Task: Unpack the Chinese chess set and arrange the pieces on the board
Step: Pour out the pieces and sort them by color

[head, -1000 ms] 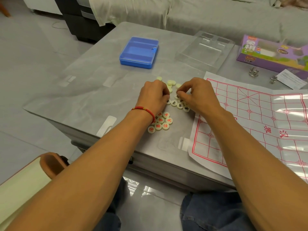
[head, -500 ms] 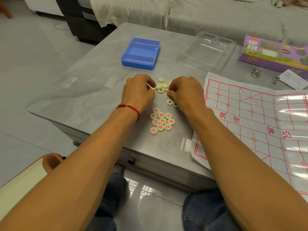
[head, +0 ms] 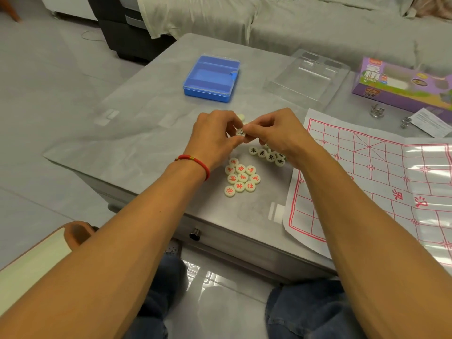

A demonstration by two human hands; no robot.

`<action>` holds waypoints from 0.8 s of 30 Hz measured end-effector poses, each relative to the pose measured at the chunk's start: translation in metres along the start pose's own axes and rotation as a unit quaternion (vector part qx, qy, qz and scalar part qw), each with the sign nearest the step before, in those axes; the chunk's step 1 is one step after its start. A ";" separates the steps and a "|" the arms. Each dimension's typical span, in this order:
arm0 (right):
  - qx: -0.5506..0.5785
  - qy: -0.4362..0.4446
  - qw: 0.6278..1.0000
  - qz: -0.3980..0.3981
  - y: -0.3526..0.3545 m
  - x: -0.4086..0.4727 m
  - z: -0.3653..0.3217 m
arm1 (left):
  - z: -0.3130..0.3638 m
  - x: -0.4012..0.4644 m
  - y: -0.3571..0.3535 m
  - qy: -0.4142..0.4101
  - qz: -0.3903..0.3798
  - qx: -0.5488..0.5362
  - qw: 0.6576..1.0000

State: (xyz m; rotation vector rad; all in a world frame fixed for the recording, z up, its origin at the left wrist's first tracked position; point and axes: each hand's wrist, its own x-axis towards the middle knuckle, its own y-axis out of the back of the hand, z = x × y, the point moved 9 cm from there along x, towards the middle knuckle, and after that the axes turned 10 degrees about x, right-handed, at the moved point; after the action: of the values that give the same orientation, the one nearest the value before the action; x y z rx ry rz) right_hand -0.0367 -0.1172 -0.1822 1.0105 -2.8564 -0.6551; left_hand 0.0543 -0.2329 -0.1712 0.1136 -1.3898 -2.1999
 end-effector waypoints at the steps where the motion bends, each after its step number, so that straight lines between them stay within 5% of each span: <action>1: -0.023 0.016 0.999 0.018 0.002 0.002 -0.001 | -0.003 0.001 0.000 0.003 -0.006 0.016 1.000; 5: -0.151 0.074 0.980 0.102 0.010 0.011 -0.001 | -0.019 -0.001 -0.003 0.019 -0.054 0.082 0.995; 11: -0.233 0.105 0.961 0.100 -0.003 0.012 -0.003 | -0.024 -0.001 -0.014 0.043 -0.070 0.080 0.993; 24: -0.352 0.165 0.922 -0.006 -0.018 0.007 -0.005 | -0.016 0.012 -0.025 0.086 -0.050 -0.020 0.995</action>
State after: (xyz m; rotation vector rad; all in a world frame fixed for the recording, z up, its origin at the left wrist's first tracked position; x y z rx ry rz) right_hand -0.0303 -0.1357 -0.1857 0.8918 -2.0580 -1.2443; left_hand 0.0393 -0.2433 -0.1977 0.3574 -1.2688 -2.2399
